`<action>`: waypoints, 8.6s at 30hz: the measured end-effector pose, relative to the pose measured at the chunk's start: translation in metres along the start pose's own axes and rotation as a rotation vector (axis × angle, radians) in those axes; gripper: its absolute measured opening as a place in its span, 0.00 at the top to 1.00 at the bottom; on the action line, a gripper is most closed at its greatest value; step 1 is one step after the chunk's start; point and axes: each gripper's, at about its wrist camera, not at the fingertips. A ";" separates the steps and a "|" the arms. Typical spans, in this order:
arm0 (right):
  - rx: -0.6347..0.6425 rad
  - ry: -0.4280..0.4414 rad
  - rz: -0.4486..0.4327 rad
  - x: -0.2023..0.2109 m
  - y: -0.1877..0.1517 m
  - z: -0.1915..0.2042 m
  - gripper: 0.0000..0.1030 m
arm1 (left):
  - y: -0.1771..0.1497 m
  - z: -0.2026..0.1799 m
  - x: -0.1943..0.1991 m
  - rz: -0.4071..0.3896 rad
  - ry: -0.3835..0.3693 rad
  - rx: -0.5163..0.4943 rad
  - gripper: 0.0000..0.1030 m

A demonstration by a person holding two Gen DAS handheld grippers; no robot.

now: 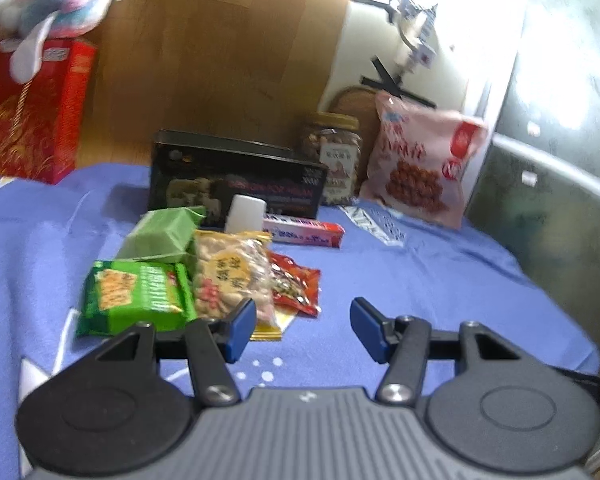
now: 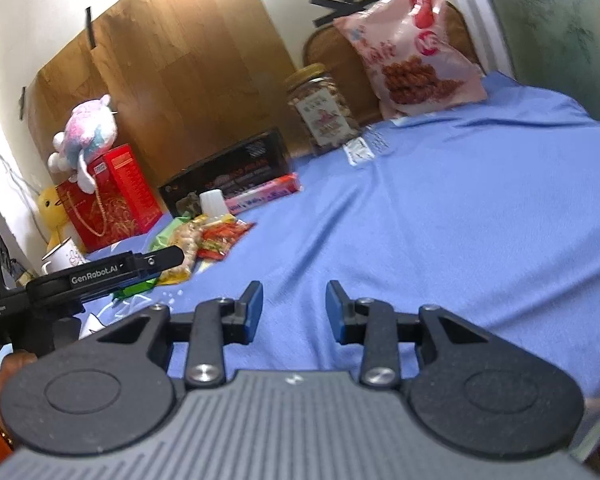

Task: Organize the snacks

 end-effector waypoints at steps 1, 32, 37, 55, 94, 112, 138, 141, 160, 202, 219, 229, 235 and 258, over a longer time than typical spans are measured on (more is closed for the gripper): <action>0.012 0.004 0.003 -0.004 0.004 0.003 0.63 | 0.001 0.006 0.006 -0.008 0.000 0.030 0.48; 0.064 0.037 0.116 -0.130 0.061 0.034 0.68 | 0.008 0.083 0.026 -0.077 -0.030 0.182 0.48; 0.111 0.043 0.083 -0.078 0.040 0.024 0.68 | 0.009 0.067 0.024 -0.048 -0.047 0.115 0.48; 0.024 0.066 -0.009 -0.009 -0.003 -0.035 0.60 | 0.023 -0.038 -0.027 0.173 -0.364 0.094 0.46; 0.340 0.057 -0.043 -0.203 0.140 0.089 0.62 | 0.162 0.051 -0.146 0.005 0.030 -0.014 0.86; 0.039 0.049 0.048 -0.101 0.051 0.007 0.60 | 0.112 0.058 -0.019 0.049 -0.001 0.038 0.80; 0.599 0.266 0.280 -0.204 0.103 0.033 0.72 | 0.118 0.085 -0.081 0.171 -0.027 0.131 0.80; 0.542 0.265 0.290 -0.163 0.094 0.010 0.74 | 0.111 0.072 -0.089 0.198 -0.054 0.125 0.75; 0.403 0.026 0.177 -0.056 0.048 -0.059 0.68 | 0.052 -0.047 -0.153 0.444 -0.258 0.027 0.71; 0.048 0.154 0.148 -0.125 0.053 0.028 0.67 | 0.106 0.092 -0.051 0.104 0.022 0.117 0.62; 0.067 0.193 0.136 -0.101 0.052 0.056 0.67 | 0.100 0.111 0.018 0.034 0.047 0.194 0.62; 0.043 0.339 0.296 -0.232 0.097 0.110 0.64 | 0.072 0.155 0.003 0.111 0.022 0.389 0.62; 0.019 0.342 0.448 -0.289 0.086 0.119 0.69 | 0.066 0.150 -0.041 0.185 0.014 0.377 0.58; -0.339 0.237 0.146 -0.101 0.049 -0.007 0.79 | 0.046 0.009 -0.060 0.270 -0.166 0.096 0.82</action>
Point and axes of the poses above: each gripper's, at about its wrist camera, not at the fingertips, and x roughly against the way its jaws point, z to its left, y to its top, and after that the axes turned 2 degrees about -y, right-handed
